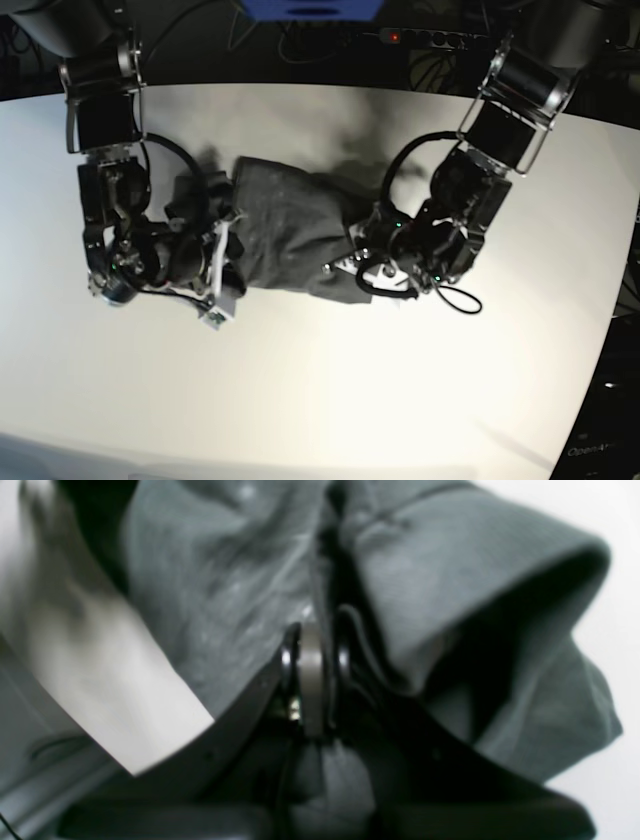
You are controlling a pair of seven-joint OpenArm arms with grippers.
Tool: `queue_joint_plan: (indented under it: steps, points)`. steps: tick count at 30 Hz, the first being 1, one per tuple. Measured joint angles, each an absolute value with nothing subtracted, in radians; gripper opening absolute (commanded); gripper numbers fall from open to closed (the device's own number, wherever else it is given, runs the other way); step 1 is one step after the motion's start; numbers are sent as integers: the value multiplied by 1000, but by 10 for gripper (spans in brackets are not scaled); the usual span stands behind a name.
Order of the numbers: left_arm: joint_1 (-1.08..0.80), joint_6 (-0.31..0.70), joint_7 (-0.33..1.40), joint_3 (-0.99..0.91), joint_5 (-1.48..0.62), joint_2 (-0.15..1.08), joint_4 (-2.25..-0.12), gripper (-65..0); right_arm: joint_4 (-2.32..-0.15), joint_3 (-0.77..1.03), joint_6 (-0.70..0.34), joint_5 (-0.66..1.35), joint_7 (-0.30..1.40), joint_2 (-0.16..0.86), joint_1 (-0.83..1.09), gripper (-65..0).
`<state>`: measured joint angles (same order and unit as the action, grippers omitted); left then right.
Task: Fold the T-shirt properly
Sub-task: 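Carry the right gripper's end toward the left gripper, folding the bundle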
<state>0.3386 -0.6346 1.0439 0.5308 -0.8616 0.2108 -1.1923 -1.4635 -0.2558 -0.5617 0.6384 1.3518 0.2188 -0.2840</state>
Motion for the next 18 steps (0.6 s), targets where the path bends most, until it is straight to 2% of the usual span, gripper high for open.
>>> queue_joint_plan:
  steps: [11,16,18]
  points:
    - [338,-632,1043,531,-864,211,-1194,-617,-1339,-483,-154,639,1250,179,-363,-643]
    - [338,-632,1042,531,-862,210,-1194,-617,-1269,-493,-87,647,1222,182,-375,-643]
    - [338,-632,1043,531,-862,210,-1194,-617,-1233,-493,-23,653,1222,181,-395,-643]
